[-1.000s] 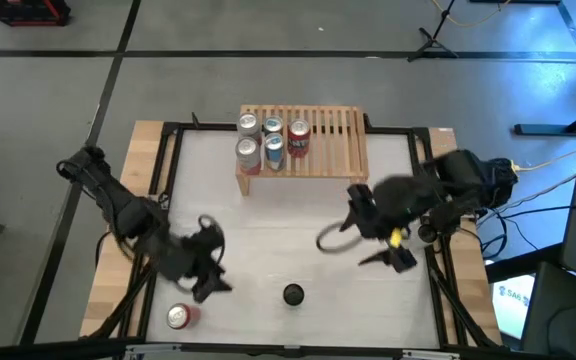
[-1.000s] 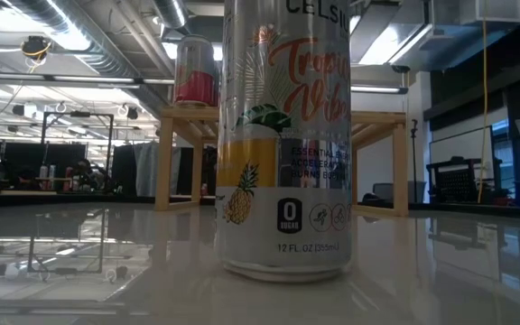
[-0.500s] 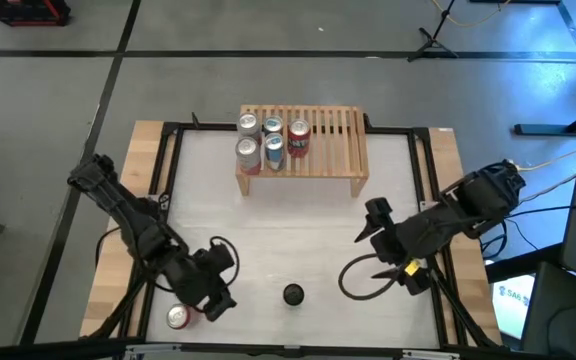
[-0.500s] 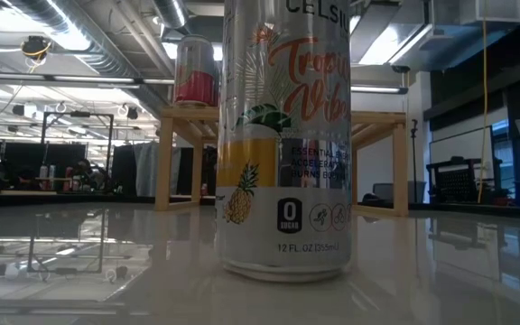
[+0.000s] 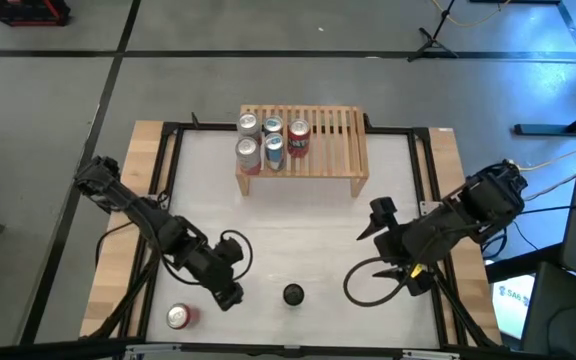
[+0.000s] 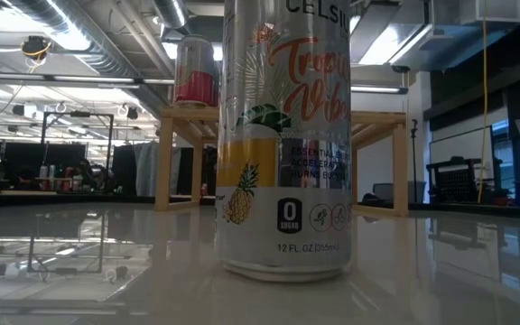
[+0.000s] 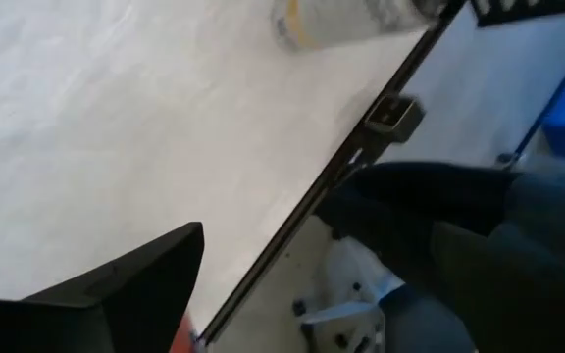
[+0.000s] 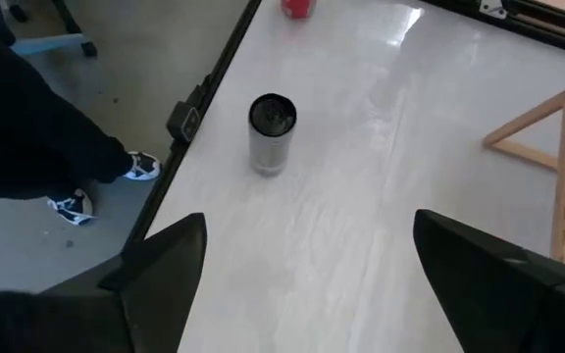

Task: Place canned beverage on shelf
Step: Put the red soda can on the shelf aligned with the other red soda can

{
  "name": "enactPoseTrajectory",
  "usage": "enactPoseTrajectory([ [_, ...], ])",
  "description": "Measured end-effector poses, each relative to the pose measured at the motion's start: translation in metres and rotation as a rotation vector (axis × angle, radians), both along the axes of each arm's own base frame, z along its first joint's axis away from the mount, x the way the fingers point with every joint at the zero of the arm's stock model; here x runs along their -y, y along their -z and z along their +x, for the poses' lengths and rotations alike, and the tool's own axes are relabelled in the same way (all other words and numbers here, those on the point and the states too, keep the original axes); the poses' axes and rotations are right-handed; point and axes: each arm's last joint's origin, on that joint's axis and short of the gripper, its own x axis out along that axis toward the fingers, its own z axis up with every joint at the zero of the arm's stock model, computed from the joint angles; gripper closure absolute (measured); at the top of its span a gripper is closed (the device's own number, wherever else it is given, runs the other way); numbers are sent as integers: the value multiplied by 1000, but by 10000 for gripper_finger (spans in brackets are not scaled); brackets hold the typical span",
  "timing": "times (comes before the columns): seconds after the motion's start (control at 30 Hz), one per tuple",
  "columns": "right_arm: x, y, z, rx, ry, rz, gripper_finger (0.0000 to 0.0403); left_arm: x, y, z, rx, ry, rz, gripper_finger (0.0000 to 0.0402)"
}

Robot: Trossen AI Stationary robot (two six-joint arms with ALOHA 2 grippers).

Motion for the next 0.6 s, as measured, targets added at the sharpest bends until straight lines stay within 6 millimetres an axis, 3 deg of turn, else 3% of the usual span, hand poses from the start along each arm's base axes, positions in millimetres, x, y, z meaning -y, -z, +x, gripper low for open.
enactPoseTrajectory([
  [0.3,0,-1,1,14,16,-7,52,-1,0,8,15,-72,-48,17],
  [0.6,2,2,-2,-28,49,-6,52,35,4,-43,-212,-125,-68,17],
])
